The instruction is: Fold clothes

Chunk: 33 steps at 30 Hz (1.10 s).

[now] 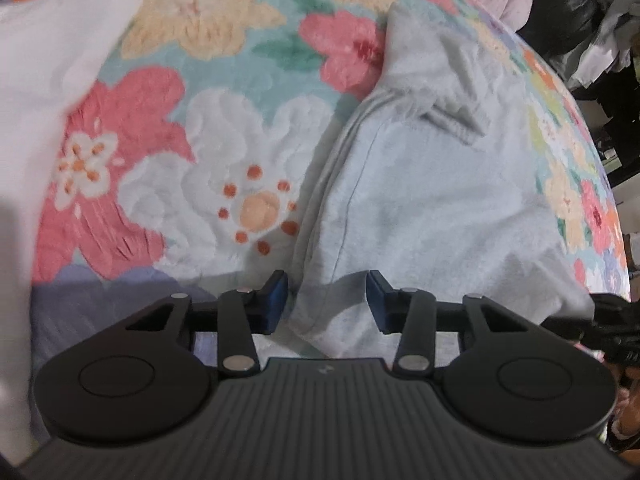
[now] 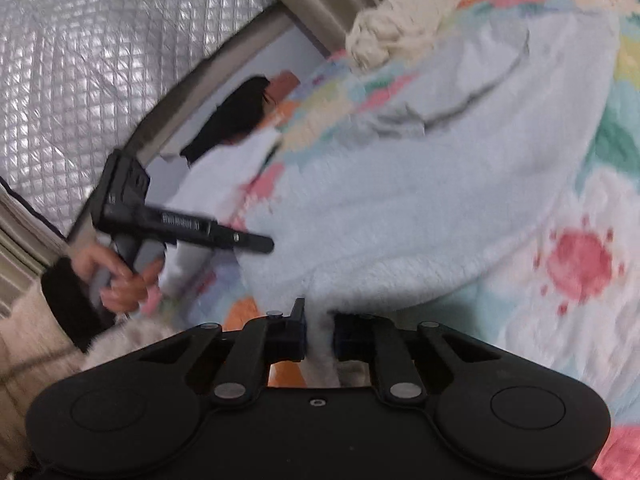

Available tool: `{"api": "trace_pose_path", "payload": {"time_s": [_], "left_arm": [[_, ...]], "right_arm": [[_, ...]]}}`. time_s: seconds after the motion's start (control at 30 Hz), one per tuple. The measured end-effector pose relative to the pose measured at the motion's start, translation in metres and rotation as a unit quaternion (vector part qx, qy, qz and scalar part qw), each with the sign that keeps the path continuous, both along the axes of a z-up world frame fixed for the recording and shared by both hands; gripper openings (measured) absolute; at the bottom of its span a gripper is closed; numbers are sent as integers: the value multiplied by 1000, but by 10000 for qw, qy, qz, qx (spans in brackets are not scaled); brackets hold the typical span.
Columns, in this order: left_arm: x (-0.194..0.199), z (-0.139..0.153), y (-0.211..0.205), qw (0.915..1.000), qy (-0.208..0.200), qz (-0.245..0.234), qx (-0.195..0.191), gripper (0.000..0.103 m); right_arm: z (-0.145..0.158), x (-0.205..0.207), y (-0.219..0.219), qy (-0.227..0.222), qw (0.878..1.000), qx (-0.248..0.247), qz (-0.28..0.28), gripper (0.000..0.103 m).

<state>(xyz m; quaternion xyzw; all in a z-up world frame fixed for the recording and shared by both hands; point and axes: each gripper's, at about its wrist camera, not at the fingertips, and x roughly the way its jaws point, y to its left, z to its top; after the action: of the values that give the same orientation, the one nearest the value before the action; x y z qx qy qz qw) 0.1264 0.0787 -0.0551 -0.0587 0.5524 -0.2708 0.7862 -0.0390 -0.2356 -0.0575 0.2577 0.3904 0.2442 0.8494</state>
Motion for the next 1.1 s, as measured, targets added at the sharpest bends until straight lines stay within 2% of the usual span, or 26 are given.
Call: {"api": "trace_pose_path", "payload": {"time_s": [0.17,0.2,0.23,0.33,0.4,0.47,0.53,0.67,0.7,0.77,0.8,0.87,0.9,0.93,1.0,1.1], "left_arm": [[-12,36,-5,9993,-350,7,-165,48],[-16,43,-9,9992,-354,-19,-177,54],[-19,48,-12,9995,-295,-23,-139,62],[-27,51,-17,9992,148,315,-179,69],[-30,41,-15,9923,777,789,-559,70],[-34,27,-13,9783,1345,1211,-1006,70],[-37,11,-16,9651,1658,1517,-1342,70],[-37,-9,-26,9514,1743,2056,-1491,76],[-37,-11,-31,9511,1709,2093,-1496,77],[-39,-10,-42,9574,1516,2041,-1371,77],[-40,-9,-48,9603,1420,2014,-1308,74],[-42,0,-58,9705,984,1869,-1163,50],[-43,6,-63,9756,708,1773,-1086,29],[-44,13,-68,9796,436,1688,-1003,18],[-48,29,-76,9842,-109,1568,-810,9],[-59,56,-86,9845,-851,1473,-434,7]], "right_arm": [[14,16,-6,52,10000,55,-47,14],[16,19,-8,53,9999,112,-71,14],[19,23,-10,54,9998,170,-95,14],[26,33,-16,9,9993,294,-212,14],[29,38,-19,-21,9989,357,-293,14],[32,42,-20,-48,9986,363,-384,14],[33,41,-21,-57,9977,416,-524,14],[31,34,-26,-10,9949,612,-800,14],[32,31,-27,-44,9946,598,-849,14],[34,27,-28,-108,9945,517,-901,14],[35,25,-29,-128,9945,500,-909,14],[35,23,-31,-122,9944,547,-891,14],[35,22,-32,-113,9945,562,-874,14],[34,21,-32,-102,9948,561,-840,14],[34,18,-31,-111,9954,568,-760,14],[34,12,-30,-93,9957,689,-614,12]]}}
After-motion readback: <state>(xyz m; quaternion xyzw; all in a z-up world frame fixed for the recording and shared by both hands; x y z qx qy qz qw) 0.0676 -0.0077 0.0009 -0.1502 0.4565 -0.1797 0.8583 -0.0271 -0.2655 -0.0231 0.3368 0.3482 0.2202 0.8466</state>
